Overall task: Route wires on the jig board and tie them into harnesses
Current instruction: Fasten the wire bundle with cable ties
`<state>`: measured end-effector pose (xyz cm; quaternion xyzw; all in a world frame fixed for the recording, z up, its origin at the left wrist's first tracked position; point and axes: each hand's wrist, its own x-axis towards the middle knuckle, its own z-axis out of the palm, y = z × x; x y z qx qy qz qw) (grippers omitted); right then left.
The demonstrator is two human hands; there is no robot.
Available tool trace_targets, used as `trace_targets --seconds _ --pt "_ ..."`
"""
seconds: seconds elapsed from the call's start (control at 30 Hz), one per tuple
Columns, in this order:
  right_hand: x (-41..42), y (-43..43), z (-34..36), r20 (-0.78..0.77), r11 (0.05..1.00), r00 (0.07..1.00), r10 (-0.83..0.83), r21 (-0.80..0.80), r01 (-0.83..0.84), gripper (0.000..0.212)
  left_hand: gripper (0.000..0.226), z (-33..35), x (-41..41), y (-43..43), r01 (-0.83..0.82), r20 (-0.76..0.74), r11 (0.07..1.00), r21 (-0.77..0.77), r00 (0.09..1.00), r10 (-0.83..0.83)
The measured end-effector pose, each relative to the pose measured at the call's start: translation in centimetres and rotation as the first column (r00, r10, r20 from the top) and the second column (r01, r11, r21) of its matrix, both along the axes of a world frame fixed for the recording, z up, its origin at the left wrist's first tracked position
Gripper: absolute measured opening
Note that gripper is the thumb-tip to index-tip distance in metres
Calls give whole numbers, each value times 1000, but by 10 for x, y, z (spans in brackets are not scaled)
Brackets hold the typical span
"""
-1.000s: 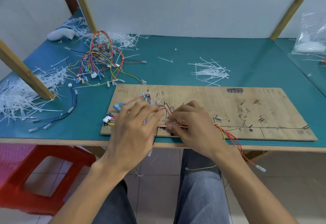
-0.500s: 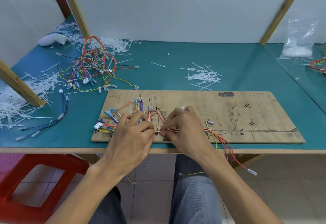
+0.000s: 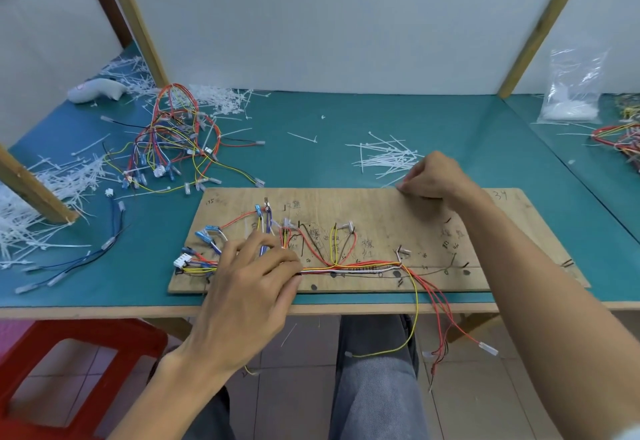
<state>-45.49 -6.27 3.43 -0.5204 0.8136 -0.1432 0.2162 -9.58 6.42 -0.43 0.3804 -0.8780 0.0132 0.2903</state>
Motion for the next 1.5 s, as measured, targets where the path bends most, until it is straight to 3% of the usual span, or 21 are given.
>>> trace_targets --seconds 0.13,0.43,0.53,0.67,0.83,0.97,1.1,1.2,1.33,1.5 --pt "-1 -11 7 -28 991 996 79 108 -75 30 12 3 -3 2 5 -62 1000 7 998 -4" --pt "-6 -19 8 -141 959 955 262 153 -240 13 18 8 -3 2 -19 -72 998 53 997 22" --pt "-14 -19 7 -67 964 965 254 100 -247 4 16 7 -4 4 -16 -71 998 61 997 21" --pt "-21 -25 10 -33 953 964 265 159 -256 1 17 4 -3 4 -22 -80 997 80 996 28" --pt "-26 -33 10 -67 956 971 230 204 -212 19 15 -2 2 5 -8 -95 995 98 995 17" --pt "-35 -34 8 -77 956 964 254 170 -238 12 17 0 8 6 -26 -96 994 102 995 36" --pt "-36 -30 5 -173 905 888 426 104 -413 11 17 5 6 8 -25 -106 996 85 994 34" --pt "-37 -26 -2 -230 888 860 456 54 -456 12 18 6 3 9 -29 -111 997 75 993 37" --pt "-44 -20 -6 -177 895 885 431 -38 -444 8 23 5 2 10 -6 -131 998 70 991 15" --pt "-41 -23 -5 -157 890 882 445 -30 -454 15 24 4 -3 11 -4 -146 998 61 989 13"
